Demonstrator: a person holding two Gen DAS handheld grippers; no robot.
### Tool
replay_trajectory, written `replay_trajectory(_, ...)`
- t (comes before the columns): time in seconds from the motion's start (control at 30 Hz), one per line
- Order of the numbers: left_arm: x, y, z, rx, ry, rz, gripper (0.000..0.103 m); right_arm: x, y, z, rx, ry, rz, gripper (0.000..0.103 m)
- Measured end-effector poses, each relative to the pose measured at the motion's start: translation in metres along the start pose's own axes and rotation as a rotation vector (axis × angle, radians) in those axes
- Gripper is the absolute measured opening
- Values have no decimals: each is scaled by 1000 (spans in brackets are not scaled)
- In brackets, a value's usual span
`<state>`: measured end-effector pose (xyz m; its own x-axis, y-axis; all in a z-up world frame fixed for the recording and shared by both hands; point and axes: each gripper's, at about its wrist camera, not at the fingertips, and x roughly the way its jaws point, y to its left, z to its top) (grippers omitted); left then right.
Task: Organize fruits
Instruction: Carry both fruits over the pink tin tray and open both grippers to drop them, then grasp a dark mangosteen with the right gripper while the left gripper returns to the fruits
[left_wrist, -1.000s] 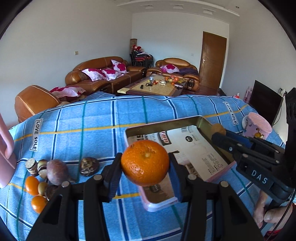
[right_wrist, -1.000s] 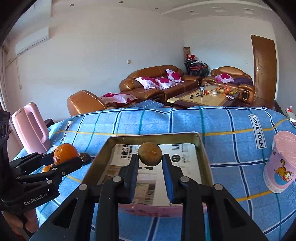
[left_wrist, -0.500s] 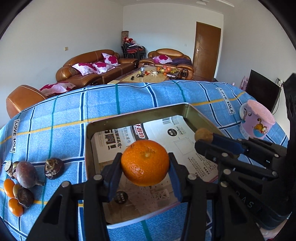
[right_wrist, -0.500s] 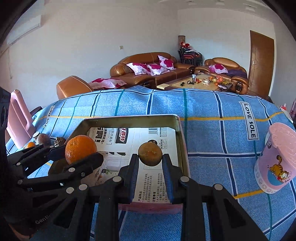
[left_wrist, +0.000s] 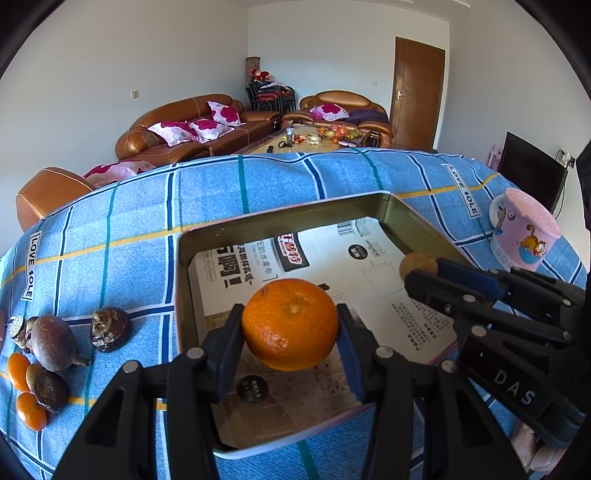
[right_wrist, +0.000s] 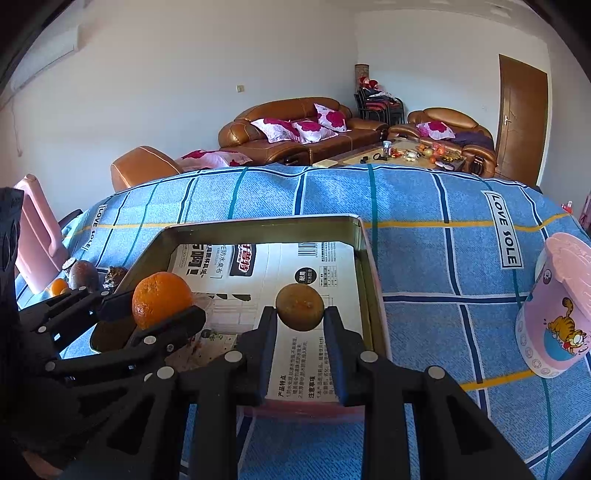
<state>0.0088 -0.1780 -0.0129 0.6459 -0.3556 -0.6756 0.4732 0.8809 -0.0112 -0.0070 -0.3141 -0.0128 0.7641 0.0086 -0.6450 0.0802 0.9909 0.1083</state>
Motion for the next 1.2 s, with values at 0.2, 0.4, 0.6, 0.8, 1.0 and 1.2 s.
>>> replay_trajectory(0.2,-9,1,0,-6,-43,17,75,-4,-6,0,30,-30,5,35)
replay_trajectory(0.4,-31,0,3,-4,-139,10,103,-17,-27,3,142,-111,47,52)
replay_trajectory(0.6,-35,-2,4,20,-151,23,103,-24,-21,4,132,-165,-4,62)
replay_trajectory(0.8,-37,10,1,3,-151,37,103,-29,-18,4,117,-194,-48,62)
replay_trajectory(1.0,-39,33,0,-39,-145,61,103,-37,-17,3,120,-238,-95,62)
replay_trajectory(1.2,-43,59,-2,-81,-144,84,103,-44,0,1,59,-280,-165,62)
